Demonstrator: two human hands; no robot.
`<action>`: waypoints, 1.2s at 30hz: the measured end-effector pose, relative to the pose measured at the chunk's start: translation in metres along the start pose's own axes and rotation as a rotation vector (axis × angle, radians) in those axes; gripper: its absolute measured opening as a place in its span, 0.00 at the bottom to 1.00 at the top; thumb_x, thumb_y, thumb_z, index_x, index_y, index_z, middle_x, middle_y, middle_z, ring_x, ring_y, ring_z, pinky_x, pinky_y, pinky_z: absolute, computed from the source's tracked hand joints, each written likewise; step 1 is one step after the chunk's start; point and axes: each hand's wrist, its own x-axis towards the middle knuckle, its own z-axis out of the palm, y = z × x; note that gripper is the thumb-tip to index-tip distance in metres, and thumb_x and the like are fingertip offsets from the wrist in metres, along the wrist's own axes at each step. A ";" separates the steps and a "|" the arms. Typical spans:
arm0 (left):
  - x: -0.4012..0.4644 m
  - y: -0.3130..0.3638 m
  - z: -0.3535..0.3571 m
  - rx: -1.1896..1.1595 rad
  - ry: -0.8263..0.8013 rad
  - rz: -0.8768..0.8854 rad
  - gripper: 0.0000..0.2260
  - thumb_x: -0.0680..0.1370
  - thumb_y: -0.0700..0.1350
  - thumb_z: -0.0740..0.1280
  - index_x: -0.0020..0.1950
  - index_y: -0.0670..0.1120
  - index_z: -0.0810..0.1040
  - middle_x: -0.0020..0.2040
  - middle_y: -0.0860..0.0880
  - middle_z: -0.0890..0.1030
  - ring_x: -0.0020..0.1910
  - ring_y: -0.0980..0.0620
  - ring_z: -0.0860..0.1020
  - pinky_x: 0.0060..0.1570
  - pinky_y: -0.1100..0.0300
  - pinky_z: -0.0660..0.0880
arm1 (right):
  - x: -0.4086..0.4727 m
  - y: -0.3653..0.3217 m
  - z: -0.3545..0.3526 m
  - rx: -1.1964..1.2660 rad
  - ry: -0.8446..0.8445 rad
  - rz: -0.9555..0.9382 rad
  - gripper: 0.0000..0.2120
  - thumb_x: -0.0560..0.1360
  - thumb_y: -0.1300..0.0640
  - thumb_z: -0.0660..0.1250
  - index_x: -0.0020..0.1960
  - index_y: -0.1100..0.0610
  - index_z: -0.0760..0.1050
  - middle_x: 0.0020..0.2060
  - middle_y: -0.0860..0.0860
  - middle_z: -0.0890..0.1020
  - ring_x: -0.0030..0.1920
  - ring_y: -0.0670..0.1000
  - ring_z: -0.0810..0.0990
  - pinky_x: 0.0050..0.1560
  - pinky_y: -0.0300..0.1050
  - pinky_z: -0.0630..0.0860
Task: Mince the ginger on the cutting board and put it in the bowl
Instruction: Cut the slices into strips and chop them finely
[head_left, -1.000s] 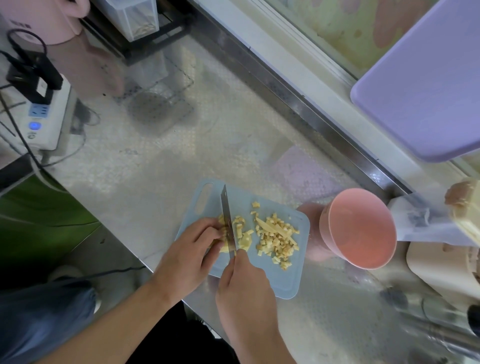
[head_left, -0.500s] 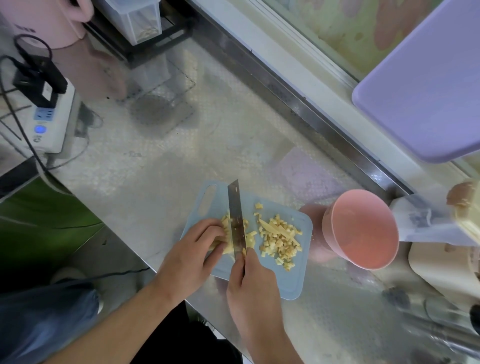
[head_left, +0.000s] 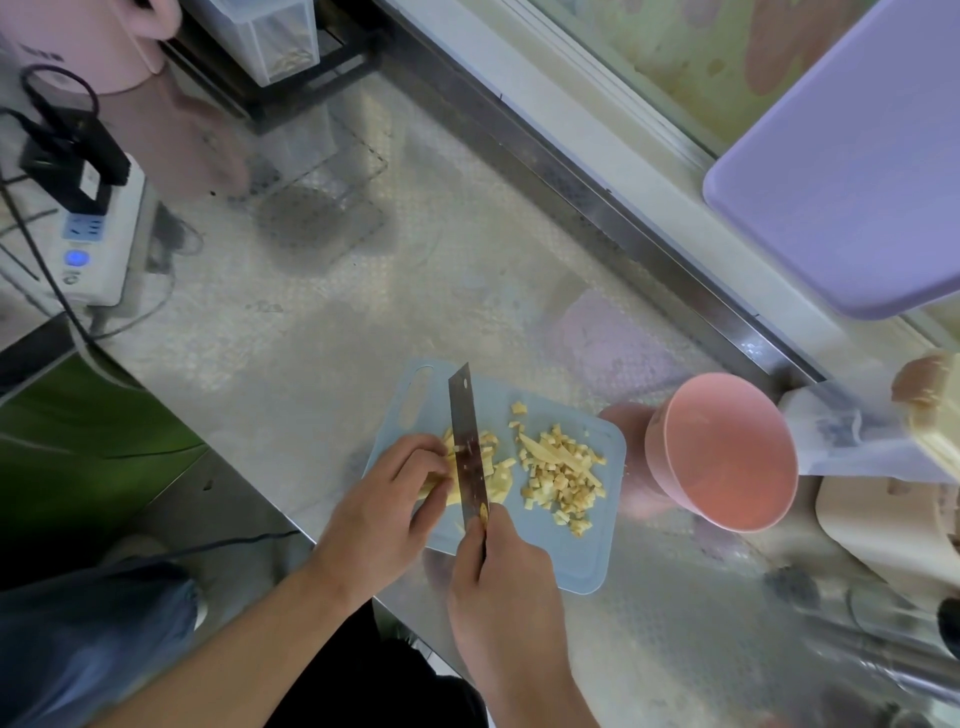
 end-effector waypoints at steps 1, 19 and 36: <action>0.000 0.000 0.000 0.010 0.001 0.008 0.02 0.81 0.44 0.70 0.52 0.47 0.79 0.60 0.59 0.75 0.51 0.62 0.79 0.41 0.64 0.79 | 0.000 0.000 0.000 -0.014 -0.001 -0.001 0.08 0.87 0.50 0.53 0.50 0.50 0.66 0.31 0.48 0.73 0.31 0.51 0.72 0.29 0.44 0.66; 0.002 -0.001 0.001 0.029 0.004 0.045 0.02 0.80 0.41 0.70 0.49 0.44 0.78 0.59 0.56 0.77 0.52 0.56 0.80 0.41 0.60 0.80 | 0.013 -0.008 0.010 -0.153 -0.090 0.069 0.06 0.86 0.52 0.51 0.53 0.51 0.65 0.40 0.50 0.80 0.42 0.55 0.82 0.42 0.52 0.77; 0.001 -0.005 -0.006 -0.078 -0.041 -0.044 0.07 0.81 0.38 0.70 0.57 0.46 0.79 0.63 0.58 0.75 0.57 0.61 0.81 0.53 0.59 0.81 | 0.003 -0.001 -0.004 0.039 0.008 0.004 0.12 0.87 0.50 0.54 0.44 0.49 0.63 0.29 0.48 0.71 0.28 0.51 0.69 0.29 0.44 0.66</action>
